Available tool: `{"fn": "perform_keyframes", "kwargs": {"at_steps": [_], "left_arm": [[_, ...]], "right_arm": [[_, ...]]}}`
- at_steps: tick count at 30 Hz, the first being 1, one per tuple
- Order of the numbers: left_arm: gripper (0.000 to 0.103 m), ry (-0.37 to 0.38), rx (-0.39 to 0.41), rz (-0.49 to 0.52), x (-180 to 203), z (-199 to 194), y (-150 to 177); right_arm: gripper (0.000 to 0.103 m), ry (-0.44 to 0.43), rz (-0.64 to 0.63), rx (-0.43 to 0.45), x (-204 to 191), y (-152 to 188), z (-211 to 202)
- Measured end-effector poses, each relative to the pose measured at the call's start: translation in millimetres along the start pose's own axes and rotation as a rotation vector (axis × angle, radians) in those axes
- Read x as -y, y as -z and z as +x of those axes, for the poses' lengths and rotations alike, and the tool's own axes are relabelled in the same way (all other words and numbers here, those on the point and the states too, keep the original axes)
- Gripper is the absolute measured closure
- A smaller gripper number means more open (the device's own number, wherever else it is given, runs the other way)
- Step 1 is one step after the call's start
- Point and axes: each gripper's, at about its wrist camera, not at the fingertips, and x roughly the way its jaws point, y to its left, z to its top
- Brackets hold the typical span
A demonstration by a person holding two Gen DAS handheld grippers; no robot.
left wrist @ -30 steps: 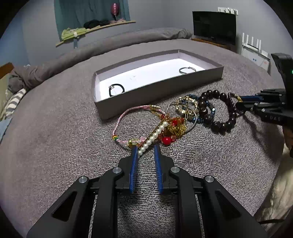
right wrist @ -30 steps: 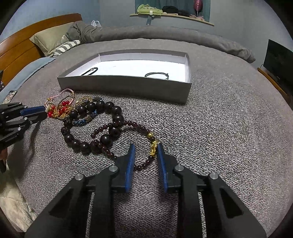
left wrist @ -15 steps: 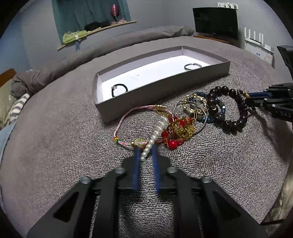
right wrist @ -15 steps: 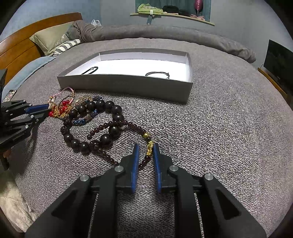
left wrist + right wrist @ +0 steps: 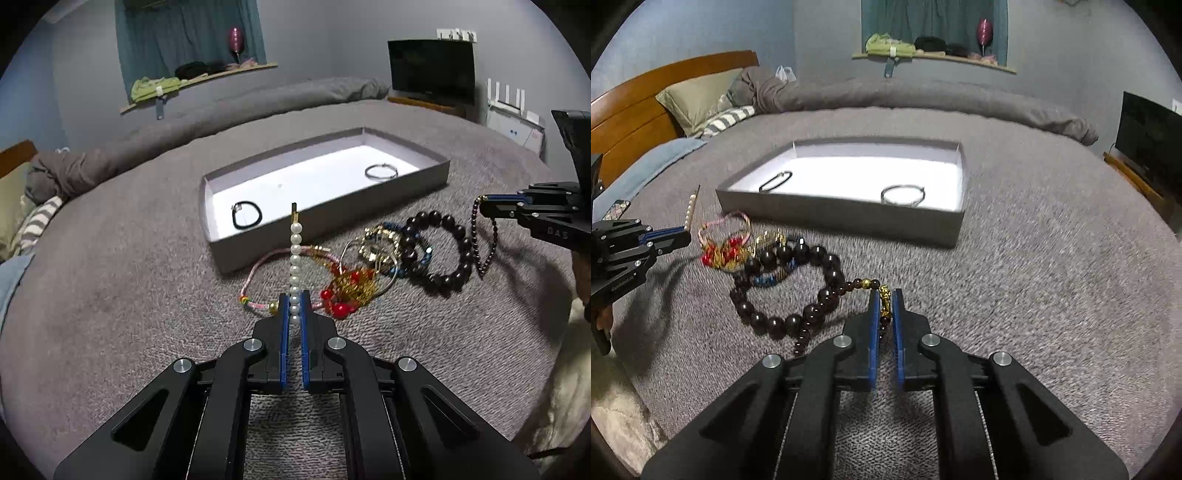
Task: Organize jewelry
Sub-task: 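Carry the pearl hairpin into the tray and release while the right tool places the bead bracelet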
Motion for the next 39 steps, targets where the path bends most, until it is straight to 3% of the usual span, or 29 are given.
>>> {"fn": "perform_keyframes", "kwargs": {"at_steps": [11, 23, 31, 39], "left_arm": [[0.097, 0.013, 0.025, -0.037, -8, -9, -12], [0.097, 0.0, 0.112, -0.075, -21, -16, -61], [0.097, 0.008, 0.109, -0.074, -20, 11, -97], [0.097, 0.051, 0.034, -0.103, -22, 58, -112]], "right_arm": [[0.096, 0.022, -0.01, 0.08, -5, -24, -10], [0.097, 0.05, 0.022, 0.213, -4, -84, -24], [0.097, 0.055, 0.015, 0.266, -9, -119, -15], [0.097, 0.043, 0.08, 0.232, 8, -143, 26]]}}
